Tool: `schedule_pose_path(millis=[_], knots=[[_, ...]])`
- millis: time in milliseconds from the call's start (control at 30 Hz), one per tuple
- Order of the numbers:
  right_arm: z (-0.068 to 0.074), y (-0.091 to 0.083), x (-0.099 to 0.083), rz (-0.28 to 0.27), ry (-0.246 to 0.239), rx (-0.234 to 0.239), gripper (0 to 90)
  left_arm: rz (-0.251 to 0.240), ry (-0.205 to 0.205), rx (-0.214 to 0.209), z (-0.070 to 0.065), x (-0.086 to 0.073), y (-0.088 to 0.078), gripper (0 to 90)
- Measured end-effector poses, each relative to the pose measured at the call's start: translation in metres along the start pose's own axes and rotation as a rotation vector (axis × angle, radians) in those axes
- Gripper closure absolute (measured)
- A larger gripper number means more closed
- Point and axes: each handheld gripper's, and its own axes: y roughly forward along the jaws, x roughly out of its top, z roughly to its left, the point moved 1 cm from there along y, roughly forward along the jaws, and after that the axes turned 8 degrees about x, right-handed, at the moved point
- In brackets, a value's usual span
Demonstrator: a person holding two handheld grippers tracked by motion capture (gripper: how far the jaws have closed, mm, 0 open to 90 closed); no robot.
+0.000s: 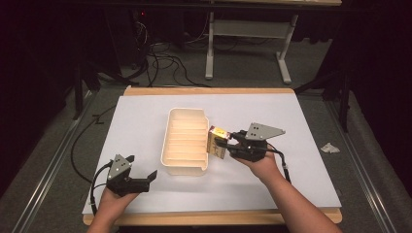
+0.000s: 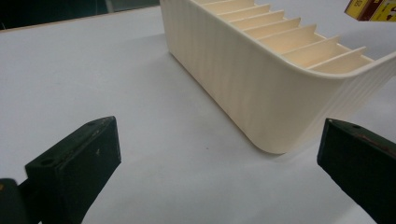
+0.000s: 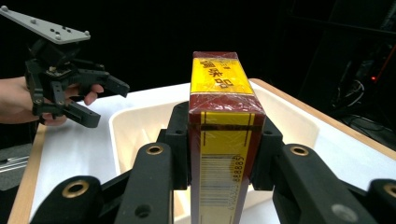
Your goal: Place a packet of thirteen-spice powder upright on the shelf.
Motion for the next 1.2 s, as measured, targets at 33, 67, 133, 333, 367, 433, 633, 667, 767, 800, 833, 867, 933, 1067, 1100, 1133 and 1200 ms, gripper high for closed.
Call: schedule_pose_path(millis=[33, 67, 133, 333, 367, 433, 633, 667, 767, 800, 833, 867, 933, 1067, 1100, 1133, 1200], knots=[[0.000, 0.000, 0.000, 0.000, 0.000, 0.000, 68.3, -0.001, 0.001, 0.000, 0.000, 0.000, 0.000, 0.3], [0.001, 0.004, 0.001, -0.002, 0.000, 0.013, 68.3, -0.001, 0.001, 0.000, 0.000, 0.000, 0.000, 0.3], [0.002, 0.008, 0.003, -0.001, -0.001, 0.023, 68.3, -0.003, 0.000, 0.000, 0.000, 0.000, 0.000, 0.3], [0.005, 0.016, 0.008, -0.007, -0.009, 0.049, 68.4, -0.004, 0.000, -0.001, 0.000, 0.001, -0.001, 0.3], [0.006, 0.020, 0.010, -0.009, -0.011, 0.055, 68.4, -0.004, 0.000, -0.001, 0.000, 0.001, -0.001, 0.3], [0.007, 0.024, 0.012, -0.011, -0.014, 0.066, 68.4, -0.004, 0.002, -0.002, 0.001, 0.001, -0.001, 0.3], [0.011, 0.034, 0.016, -0.012, -0.021, 0.096, 68.4, -0.007, -0.004, -0.002, 0.001, 0.002, -0.002, 0.3], [0.012, 0.038, 0.017, -0.011, -0.024, 0.105, 68.4, -0.006, -0.003, -0.002, 0.001, 0.002, -0.002, 0.3], [0.013, 0.042, 0.017, -0.013, -0.024, 0.117, 68.3, -0.007, -0.002, -0.001, 0.001, 0.002, -0.002, 0.3], [0.015, 0.045, 0.017, -0.008, -0.024, 0.124, 68.4, -0.007, -0.002, -0.001, 0.001, 0.002, -0.002, 0.3], [0.015, 0.045, 0.017, -0.008, -0.024, 0.124, 68.4, -0.007, -0.003, -0.001, 0.001, 0.002, -0.002, 0.3], [0.015, 0.047, 0.017, -0.008, -0.028, 0.131, 68.3, -0.007, -0.002, -0.001, 0.001, 0.002, -0.002, 0.3], [0.017, 0.052, 0.016, -0.010, -0.020, 0.147, 68.4, -0.007, -0.003, -0.001, 0.001, 0.002, -0.002, 0.3], [0.019, 0.057, 0.017, -0.004, -0.022, 0.167, 68.4, -0.007, -0.004, 0.000, 0.001, 0.002, -0.002, 0.3], [0.019, 0.057, 0.017, -0.004, -0.022, 0.167, 68.4, -0.006, -0.004, 0.000, 0.001, 0.002, -0.002, 0.3], [0.020, 0.060, 0.018, -0.008, -0.018, 0.180, 68.3, -0.006, -0.004, -0.001, 0.001, 0.002, -0.002, 0.3], [0.021, 0.062, 0.019, -0.004, -0.024, 0.190, 68.3, -0.006, -0.002, -0.001, 0.001, 0.002, -0.002, 0.3]])
